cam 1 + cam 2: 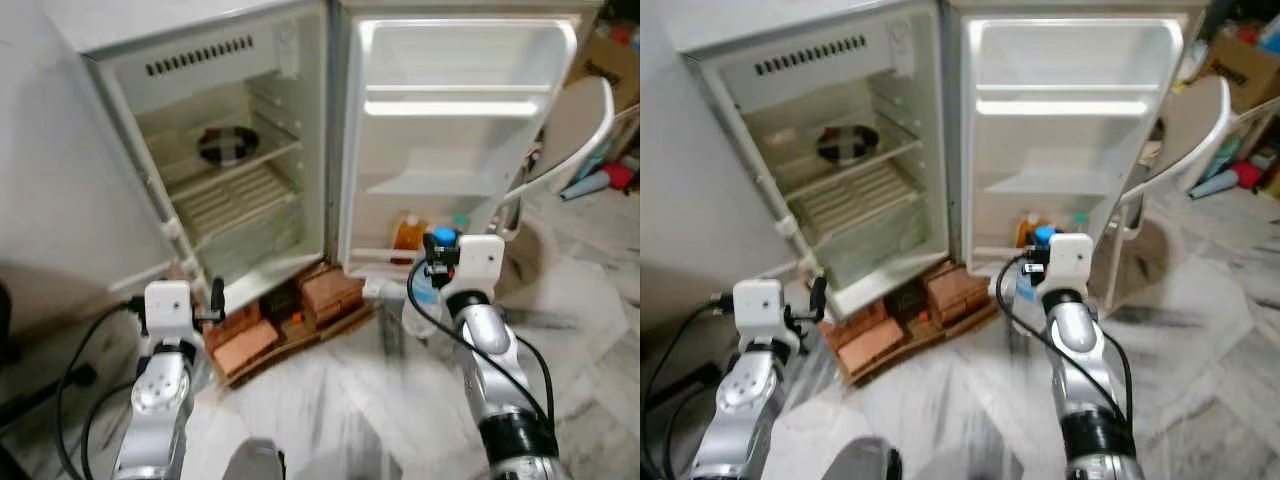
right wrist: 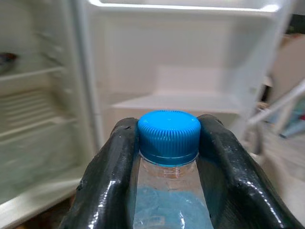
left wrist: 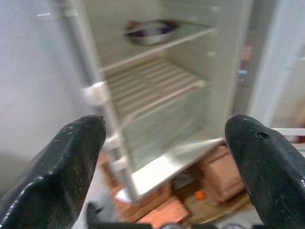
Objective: Restocking fridge
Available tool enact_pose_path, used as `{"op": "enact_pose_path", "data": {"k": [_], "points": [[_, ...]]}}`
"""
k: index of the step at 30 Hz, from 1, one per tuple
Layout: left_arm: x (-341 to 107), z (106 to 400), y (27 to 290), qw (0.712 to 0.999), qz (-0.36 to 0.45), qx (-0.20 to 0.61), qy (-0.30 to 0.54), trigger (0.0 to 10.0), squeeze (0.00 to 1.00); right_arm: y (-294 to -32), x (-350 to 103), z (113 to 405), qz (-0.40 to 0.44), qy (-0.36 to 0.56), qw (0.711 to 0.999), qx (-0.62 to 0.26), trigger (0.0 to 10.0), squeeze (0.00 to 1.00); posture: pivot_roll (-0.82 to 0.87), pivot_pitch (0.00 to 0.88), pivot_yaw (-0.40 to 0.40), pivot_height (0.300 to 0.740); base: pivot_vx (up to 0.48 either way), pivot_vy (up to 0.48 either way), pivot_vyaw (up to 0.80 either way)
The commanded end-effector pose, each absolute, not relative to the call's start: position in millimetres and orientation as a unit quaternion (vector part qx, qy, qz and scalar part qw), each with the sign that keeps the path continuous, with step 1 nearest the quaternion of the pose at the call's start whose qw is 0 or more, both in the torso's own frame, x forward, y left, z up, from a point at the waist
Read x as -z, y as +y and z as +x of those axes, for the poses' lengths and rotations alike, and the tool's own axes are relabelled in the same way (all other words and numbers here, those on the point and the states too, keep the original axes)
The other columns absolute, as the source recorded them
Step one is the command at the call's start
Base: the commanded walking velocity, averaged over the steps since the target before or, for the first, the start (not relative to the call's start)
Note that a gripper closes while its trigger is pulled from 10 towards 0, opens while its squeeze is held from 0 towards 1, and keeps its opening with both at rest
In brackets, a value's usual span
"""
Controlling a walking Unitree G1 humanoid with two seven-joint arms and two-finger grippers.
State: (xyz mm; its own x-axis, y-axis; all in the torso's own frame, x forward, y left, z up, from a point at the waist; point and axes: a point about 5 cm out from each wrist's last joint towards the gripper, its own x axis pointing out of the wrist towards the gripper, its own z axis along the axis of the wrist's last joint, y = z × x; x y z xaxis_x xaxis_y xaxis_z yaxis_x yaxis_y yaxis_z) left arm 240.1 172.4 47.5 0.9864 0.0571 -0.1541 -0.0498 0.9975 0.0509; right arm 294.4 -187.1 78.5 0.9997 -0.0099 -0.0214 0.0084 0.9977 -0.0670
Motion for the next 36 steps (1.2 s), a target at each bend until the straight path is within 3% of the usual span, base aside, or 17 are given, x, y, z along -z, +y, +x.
{"op": "enact_pose_path", "data": {"k": [1,11,23,36], "points": [[-46.2,237.3,177.7,0.996,0.036,-0.027,0.08,10.0,0.0,-181.2,-86.0,299.6,-0.032,-0.01,0.999,0.0,10.0,0.0,0.11,0.0,0.014,0.74,0.0,0.48,-0.8],[-56.5,245.9,170.6,0.998,0.043,-0.027,0.048,10.0,0.0,-160.2,-104.0,317.9,-0.038,-0.042,0.997,-0.047,10.0,0.0,0.14,0.0,-0.032,0.74,0.0,0.47,-0.61],[-65.1,234.7,183.7,0.996,0.044,-0.075,0.025,10.0,0.0,-152.0,-109.5,317.4,-0.036,-0.062,0.995,-0.075,10.0,0.0,0.15,0.026,-0.039,0.74,0.0,0.0,0.0],[-67.7,230.5,185.9,0.997,0.049,-0.061,0.024,10.0,0.0,-154.1,-108.0,311.4,-0.041,-0.061,0.994,-0.079,10.0,0.0,0.15,0.052,-0.046,0.74,0.0,0.0,0.51]]}}
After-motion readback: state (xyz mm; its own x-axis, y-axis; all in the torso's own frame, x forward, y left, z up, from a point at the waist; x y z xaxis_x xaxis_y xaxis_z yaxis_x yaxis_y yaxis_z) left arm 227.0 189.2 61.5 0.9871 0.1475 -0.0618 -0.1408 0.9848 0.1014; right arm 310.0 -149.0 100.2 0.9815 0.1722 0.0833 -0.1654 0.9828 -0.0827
